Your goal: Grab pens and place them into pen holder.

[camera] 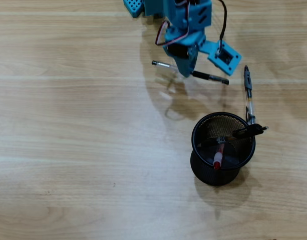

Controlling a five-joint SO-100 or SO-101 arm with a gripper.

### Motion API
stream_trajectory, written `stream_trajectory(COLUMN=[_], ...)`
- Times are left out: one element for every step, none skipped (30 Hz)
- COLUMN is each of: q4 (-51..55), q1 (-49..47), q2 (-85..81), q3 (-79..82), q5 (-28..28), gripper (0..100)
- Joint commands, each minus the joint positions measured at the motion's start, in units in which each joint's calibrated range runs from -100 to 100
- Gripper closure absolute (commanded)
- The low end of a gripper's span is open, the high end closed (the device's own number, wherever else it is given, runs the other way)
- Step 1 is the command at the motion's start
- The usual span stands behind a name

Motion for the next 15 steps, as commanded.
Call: stream_trajectory(q4=[0.33, -0.36, -0.44, -0.53, -0.62, -0.62, -0.62, -0.7, -0.7, -0.7, -0.7, -0.7, -0.7, -1.48, -2.77], q1=[1.03, 1.03, 1.3, 1.57, 1.76, 1.85, 1.94, 1.94, 2.21, 2.66, 2.84, 3.12, 3.21, 3.21, 3.21], q2=[-10.74, -12.51, -14.02, -15.45, -16.88, -18.14, -19.31, -20.4, -21.24, -21.75, -22.17, -22.5, -22.59, -22.59, -22.59], q3=[4.62, 5.89, 6.88, 7.42, 7.78, 7.69, 7.06, 6.07, 4.81, 3.0, 1.2, -0.69, -2.68, -4.75, -6.28], q5=[-0.18, -0.18, -0.23, -0.23, -0.23, -0.28, -0.33, -0.33, -0.33, -0.33, -0.33, -0.33, -0.33, -0.43, -0.84], gripper=[98, 98, 98, 98, 98, 98, 98, 98, 98, 98, 98, 98, 98, 98, 98])
